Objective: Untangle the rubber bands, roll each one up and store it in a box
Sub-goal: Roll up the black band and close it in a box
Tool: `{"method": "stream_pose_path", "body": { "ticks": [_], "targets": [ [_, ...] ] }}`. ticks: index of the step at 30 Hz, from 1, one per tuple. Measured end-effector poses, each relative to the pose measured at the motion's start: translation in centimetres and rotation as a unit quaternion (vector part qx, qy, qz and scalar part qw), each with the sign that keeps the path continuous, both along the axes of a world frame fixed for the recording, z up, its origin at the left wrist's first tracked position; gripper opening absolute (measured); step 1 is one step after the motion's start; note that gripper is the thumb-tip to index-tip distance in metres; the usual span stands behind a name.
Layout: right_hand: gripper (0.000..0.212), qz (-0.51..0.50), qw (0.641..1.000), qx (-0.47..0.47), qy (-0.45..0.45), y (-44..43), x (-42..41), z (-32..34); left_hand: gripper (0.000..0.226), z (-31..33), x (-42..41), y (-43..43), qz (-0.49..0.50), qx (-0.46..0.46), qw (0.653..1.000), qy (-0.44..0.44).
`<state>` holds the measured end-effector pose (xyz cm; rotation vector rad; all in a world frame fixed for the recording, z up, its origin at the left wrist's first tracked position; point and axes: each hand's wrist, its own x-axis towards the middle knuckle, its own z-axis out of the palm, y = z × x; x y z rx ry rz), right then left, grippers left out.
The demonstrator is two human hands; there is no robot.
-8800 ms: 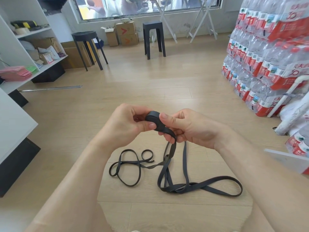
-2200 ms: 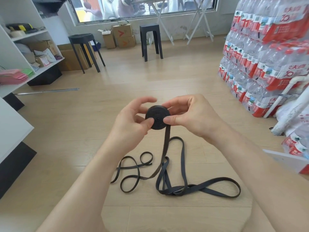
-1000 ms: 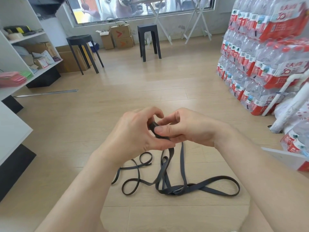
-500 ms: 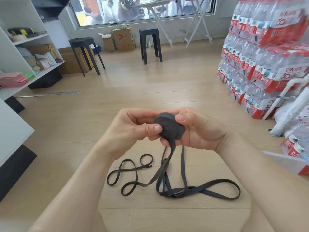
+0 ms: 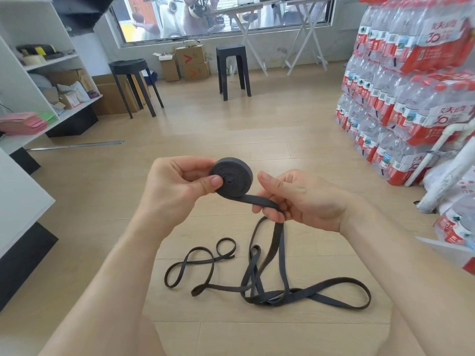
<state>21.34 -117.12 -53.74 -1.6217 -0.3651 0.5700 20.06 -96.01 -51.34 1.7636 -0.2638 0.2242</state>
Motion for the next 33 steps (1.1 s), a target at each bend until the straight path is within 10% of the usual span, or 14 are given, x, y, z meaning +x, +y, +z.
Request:
{"method": "stream_pose_path", "body": {
  "ticks": [8,19,24,27,33],
  "targets": [
    [0.059,-0.032,0.999,0.012,0.006,0.2,0.2,-0.1,0.030,0.2,-0.2,0.0,0.004,0.052,0.999,0.003],
    [0.068,-0.049,0.997,-0.051,0.006,0.8,0.2,-0.8,0.018,-0.9,0.2,-0.8,0.033,0.347,0.925,-0.152],
    [0.058,-0.037,0.990,0.119,0.063,0.6,0.7,-0.9,0.026,-1.3,0.1,-1.8,-0.016,0.028,0.999,-0.025],
    [0.054,0.002,0.976,0.199,0.084,0.6,0.8,-1.1,0.022,-1.8,0.2,-2.4,-0.110,-0.184,0.973,0.088],
    [0.058,0.037,0.965,0.244,0.087,0.6,0.7,-1.3,0.029,-1.9,0.3,-2.2,-0.109,-0.171,0.977,0.070]
  ]
}}
